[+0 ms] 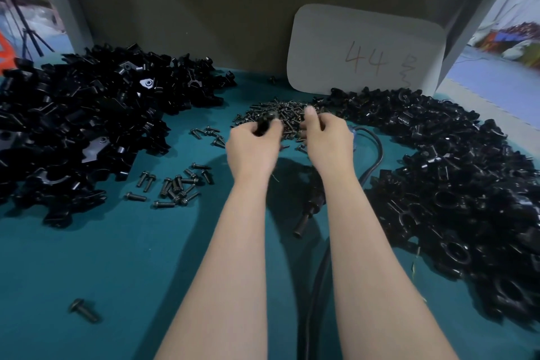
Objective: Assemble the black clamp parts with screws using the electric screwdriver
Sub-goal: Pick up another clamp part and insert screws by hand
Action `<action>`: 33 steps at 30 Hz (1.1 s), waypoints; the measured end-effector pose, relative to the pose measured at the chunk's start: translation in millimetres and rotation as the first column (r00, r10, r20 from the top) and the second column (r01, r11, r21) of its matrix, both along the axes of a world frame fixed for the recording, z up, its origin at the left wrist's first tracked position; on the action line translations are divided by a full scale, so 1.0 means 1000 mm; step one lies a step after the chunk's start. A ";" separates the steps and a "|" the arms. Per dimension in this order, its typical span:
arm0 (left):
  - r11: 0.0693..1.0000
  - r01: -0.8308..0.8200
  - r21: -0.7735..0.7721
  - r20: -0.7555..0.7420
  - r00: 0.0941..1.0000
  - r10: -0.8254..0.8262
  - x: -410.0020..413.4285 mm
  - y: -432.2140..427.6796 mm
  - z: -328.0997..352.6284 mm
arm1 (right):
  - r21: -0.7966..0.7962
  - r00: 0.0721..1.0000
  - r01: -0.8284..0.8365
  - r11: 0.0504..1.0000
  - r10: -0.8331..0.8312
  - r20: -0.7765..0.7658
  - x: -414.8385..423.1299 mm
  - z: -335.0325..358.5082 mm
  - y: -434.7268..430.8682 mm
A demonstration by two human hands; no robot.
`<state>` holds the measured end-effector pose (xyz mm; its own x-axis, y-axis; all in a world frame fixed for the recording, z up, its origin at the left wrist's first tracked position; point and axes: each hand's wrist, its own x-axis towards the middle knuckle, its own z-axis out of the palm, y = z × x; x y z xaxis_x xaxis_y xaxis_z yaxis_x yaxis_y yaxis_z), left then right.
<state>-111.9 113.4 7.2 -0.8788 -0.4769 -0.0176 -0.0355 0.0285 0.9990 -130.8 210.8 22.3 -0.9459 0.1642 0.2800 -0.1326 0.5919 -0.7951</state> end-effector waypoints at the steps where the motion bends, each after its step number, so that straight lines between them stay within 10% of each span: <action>1: 0.975 -0.018 0.222 -0.013 1.000 0.021 -0.001 -0.004 0.001 | 0.048 1.000 -0.017 0.999 0.015 0.026 0.000 -0.002 -0.001; 5: 0.703 -0.005 0.711 -0.057 0.996 0.065 -0.003 -0.015 0.003 | 0.338 0.964 -0.233 0.912 0.172 0.203 0.001 -0.010 -0.019; 12: 0.462 0.085 0.883 -0.083 0.996 -0.025 -0.003 -0.018 0.007 | 0.624 0.898 -0.357 0.695 0.073 0.433 -0.001 -0.018 -0.034; 20: 0.339 0.143 0.930 -0.134 0.990 -0.050 -0.001 -0.017 0.007 | 0.595 0.925 -0.206 0.777 -0.044 0.378 -0.015 -0.016 -0.042; 26: 0.324 0.176 0.930 -0.160 0.984 -0.077 -0.001 -0.017 0.007 | 0.359 0.969 -0.083 0.930 -0.009 0.248 -0.011 -0.015 -0.031; 33: 0.448 0.150 0.881 -0.140 0.989 -0.054 -0.005 -0.014 0.004 | -0.299 0.990 -0.143 0.944 0.136 -0.043 0.002 0.013 -0.014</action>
<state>-117.2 99.9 11.6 -0.9404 -0.1506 -0.3048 -0.0155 -0.8765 0.4811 -128.5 196.8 34.8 -0.9596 0.1109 0.2585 -0.2156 0.3004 -0.9291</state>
